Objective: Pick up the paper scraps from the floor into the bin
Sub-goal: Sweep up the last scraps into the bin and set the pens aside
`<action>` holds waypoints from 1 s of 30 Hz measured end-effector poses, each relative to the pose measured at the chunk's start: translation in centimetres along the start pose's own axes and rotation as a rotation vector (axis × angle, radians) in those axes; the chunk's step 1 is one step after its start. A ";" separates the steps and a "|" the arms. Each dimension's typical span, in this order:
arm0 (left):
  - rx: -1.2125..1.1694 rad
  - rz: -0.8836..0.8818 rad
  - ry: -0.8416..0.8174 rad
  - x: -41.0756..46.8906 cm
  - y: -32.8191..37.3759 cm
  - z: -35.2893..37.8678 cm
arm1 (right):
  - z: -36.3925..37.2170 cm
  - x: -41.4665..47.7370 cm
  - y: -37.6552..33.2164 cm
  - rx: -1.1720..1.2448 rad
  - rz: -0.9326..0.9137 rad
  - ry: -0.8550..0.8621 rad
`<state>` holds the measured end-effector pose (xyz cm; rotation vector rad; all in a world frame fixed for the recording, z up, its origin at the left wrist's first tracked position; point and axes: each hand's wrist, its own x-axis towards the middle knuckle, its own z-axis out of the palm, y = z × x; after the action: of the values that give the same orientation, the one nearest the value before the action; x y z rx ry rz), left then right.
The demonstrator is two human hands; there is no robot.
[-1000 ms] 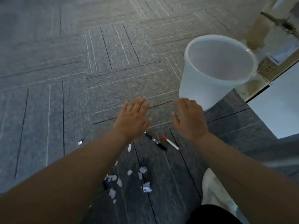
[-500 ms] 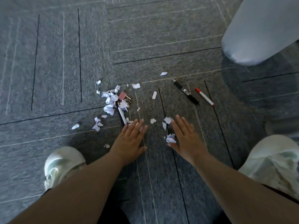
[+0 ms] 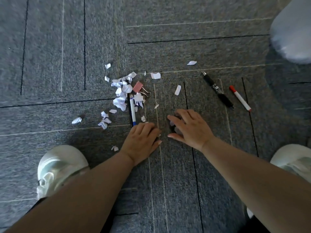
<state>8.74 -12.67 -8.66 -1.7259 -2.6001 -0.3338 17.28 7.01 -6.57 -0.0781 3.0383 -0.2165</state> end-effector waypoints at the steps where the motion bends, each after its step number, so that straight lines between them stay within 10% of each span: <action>1: -0.001 -0.005 0.002 0.2 -0.2 -0.1 | -0.1 0.1 -0.2 -0.002 -0.006 0.019; 17: -0.098 0.119 -0.136 3.2 -2.1 -2.2 | -1.3 -1.4 1.4 0.163 -0.017 0.053; 30: -0.235 -0.003 -0.041 25.1 0.3 -17.9 | -21.1 4.1 13.1 0.199 0.258 0.438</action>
<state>-2.91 7.11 11.87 -1.8125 -2.6862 -0.6342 10.59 22.66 11.93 0.4277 3.3836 -0.5815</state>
